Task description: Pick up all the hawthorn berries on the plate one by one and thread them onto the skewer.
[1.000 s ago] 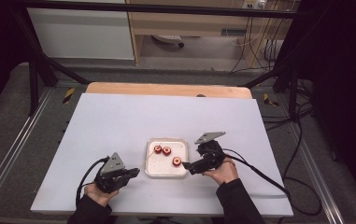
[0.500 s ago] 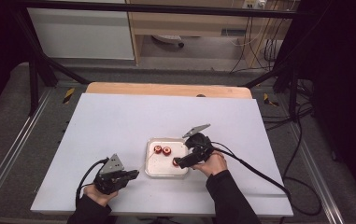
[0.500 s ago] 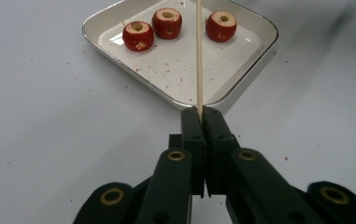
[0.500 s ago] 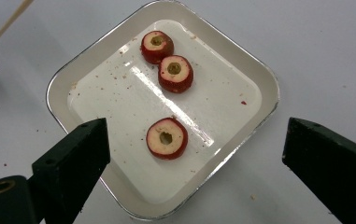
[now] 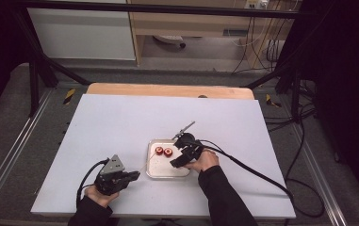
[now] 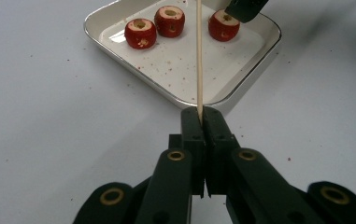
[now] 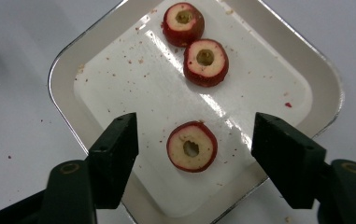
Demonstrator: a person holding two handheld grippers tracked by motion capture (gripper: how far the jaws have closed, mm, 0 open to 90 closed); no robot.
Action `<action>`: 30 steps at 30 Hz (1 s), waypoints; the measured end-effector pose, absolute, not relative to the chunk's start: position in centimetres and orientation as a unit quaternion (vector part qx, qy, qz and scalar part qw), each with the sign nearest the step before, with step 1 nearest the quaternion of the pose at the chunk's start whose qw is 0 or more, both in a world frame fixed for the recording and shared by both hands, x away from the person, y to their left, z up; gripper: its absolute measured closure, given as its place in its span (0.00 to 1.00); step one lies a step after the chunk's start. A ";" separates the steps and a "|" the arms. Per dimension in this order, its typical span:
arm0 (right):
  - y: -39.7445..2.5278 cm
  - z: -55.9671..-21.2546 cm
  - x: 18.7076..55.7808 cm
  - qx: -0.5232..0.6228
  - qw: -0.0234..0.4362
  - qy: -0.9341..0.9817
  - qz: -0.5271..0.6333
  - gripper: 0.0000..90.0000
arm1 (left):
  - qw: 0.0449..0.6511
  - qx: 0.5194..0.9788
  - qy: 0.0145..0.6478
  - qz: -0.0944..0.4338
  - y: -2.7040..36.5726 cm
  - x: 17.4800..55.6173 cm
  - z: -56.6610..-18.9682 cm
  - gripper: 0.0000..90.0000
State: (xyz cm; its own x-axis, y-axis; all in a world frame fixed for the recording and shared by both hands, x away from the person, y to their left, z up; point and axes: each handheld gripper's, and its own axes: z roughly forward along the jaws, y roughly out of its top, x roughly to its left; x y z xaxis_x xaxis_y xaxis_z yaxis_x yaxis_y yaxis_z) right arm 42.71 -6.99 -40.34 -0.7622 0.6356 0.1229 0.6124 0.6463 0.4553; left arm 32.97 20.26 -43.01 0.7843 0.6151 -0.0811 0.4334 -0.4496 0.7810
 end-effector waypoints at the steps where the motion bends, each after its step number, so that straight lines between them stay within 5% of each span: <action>1: -7.0 -40.5 42.8 0.348 0.017 0.906 0.238 0.43 | 0.423 0.845 0.310 0.106 20.3 33.0 -43.0 0.98; 30: -6.7 -41.7 43.8 0.394 -0.038 0.895 0.207 0.66 | 0.420 0.848 0.309 0.101 20.1 33.0 -43.2 0.98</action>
State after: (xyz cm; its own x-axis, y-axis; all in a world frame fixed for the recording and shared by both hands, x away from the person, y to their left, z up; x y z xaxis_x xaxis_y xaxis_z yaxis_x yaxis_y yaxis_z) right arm 43.84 -6.72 -41.73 -0.6874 0.6888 0.2303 0.7199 0.6045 0.3411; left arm 33.04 20.10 -43.20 0.7889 0.6083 -0.0878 0.4387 -0.4573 0.7736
